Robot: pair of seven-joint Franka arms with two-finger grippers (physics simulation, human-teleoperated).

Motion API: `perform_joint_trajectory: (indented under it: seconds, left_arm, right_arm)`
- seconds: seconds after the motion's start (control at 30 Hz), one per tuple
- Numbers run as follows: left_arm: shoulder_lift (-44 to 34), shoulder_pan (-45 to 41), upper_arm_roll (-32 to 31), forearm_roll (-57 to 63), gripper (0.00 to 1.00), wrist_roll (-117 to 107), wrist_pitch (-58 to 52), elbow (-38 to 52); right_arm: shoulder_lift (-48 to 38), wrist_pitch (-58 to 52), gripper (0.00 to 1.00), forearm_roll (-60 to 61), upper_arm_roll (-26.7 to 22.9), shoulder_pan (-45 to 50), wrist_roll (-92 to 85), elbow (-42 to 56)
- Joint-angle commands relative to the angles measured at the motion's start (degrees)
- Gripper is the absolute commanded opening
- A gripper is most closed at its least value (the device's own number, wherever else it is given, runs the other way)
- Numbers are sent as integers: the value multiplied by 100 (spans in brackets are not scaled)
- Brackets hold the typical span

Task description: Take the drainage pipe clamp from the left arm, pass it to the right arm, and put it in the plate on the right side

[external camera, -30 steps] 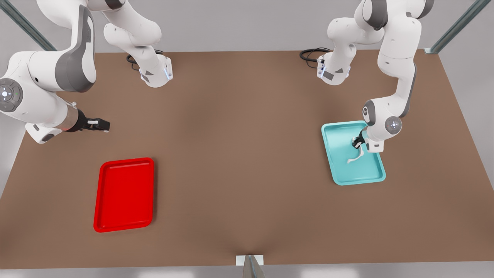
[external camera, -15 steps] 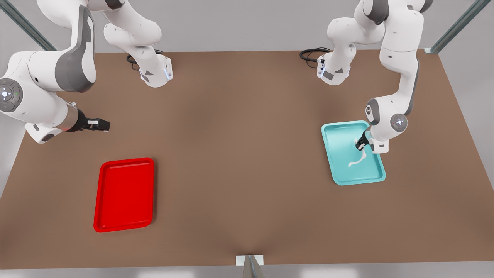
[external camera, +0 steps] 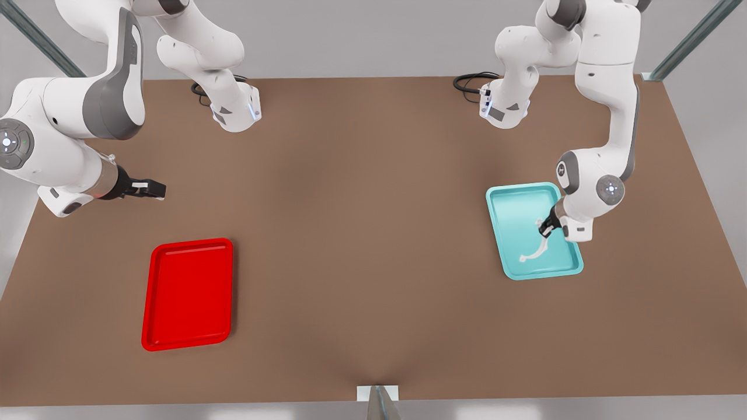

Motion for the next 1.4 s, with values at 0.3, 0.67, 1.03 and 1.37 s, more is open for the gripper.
perform_joint_trajectory:
  seconds: [0.3, 0.67, 1.03, 1.37]
  left_arm:
    - [-100, -419, -565, 25, 21, -382, 200, 724]
    - [471, -1422, -917, 34, 21, -1234, -177, 2015]
    - [1622, -2503, -917, 412, 21, -3519, -1320, 4213]
    - [2510, -3065, -899, 491, 21, -4565, -2252, 5848]
  right_arm:
    - [-6, 19, 100, 6, -10, -17, -7, 3]
    - [451, 28, 100, 85, -1, 79, -104, 205]
    - [1549, 388, 100, 569, 8, 598, -104, 916]
    - [2191, 1127, 100, 912, 8, 1916, -859, 1004]
